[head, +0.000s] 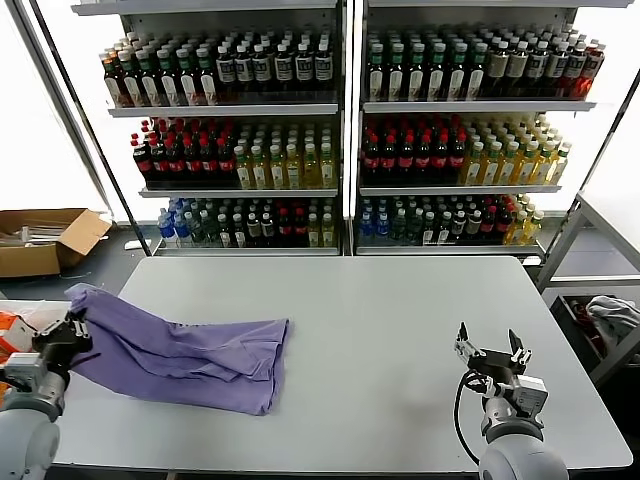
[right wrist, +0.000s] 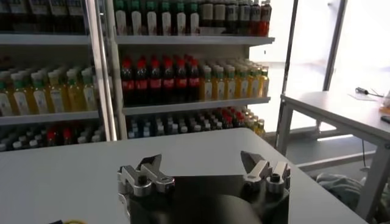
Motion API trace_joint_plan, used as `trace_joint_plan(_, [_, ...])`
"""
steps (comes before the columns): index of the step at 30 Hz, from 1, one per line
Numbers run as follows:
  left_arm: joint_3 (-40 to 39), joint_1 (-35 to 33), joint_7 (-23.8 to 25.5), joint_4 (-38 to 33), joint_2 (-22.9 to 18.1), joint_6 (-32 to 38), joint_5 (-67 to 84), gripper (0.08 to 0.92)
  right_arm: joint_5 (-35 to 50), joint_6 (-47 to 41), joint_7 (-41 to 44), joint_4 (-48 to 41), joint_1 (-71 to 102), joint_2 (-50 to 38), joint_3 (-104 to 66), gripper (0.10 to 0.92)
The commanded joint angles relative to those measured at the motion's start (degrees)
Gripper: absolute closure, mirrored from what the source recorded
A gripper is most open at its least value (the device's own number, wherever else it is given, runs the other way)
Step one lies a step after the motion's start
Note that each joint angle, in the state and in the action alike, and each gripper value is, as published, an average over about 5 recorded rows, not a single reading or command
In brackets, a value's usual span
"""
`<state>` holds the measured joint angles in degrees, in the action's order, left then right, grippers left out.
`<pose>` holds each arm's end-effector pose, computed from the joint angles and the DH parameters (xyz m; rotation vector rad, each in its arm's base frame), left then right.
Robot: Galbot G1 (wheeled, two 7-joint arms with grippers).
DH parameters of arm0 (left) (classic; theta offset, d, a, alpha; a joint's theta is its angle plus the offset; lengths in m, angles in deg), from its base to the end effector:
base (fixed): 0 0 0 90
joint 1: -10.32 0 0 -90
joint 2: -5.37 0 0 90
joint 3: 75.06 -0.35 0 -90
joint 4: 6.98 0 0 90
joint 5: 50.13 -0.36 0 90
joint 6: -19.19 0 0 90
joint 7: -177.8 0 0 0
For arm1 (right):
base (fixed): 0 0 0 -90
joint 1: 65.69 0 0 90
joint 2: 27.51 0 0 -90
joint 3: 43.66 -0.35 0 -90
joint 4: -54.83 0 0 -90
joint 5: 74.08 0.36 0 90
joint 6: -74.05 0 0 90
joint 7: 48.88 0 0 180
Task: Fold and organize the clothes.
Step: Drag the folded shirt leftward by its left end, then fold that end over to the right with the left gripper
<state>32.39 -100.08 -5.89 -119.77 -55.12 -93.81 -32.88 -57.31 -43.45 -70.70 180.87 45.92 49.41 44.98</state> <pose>0.2500 0.1903 -0.2362 0.2719 -2.8419 -0.3957 0.2216 -0.0380 -0.2309 -0.3460 -2.8747 -0.0004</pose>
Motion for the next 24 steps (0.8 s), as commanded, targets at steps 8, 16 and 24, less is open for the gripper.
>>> trace_joint_plan(8, [-26.0, 1.3, -2.1, -3.2, -14.7, -2.2, -8.0, 0.897, -1.3, 1.8, 0.4, 1.2, 4.6, 0.9, -1.6, 0.203])
trace_joint_plan(16, [-30.6, 2.1, -2.5, -4.1, -16.4, -2.7, -10.8, 0.897, -1.2, 2.9, 0.5, 0.1, 5.7, 1.2, -2.4, 0.203])
trace_joint_plan(24, [-32.1, 3.5, -2.2, -0.6, -17.8, -2.6, -13.4, 0.897, -1.2, 3.6, 0.7, 0.4, 6.4, 1.6, -2.2, 0.203])
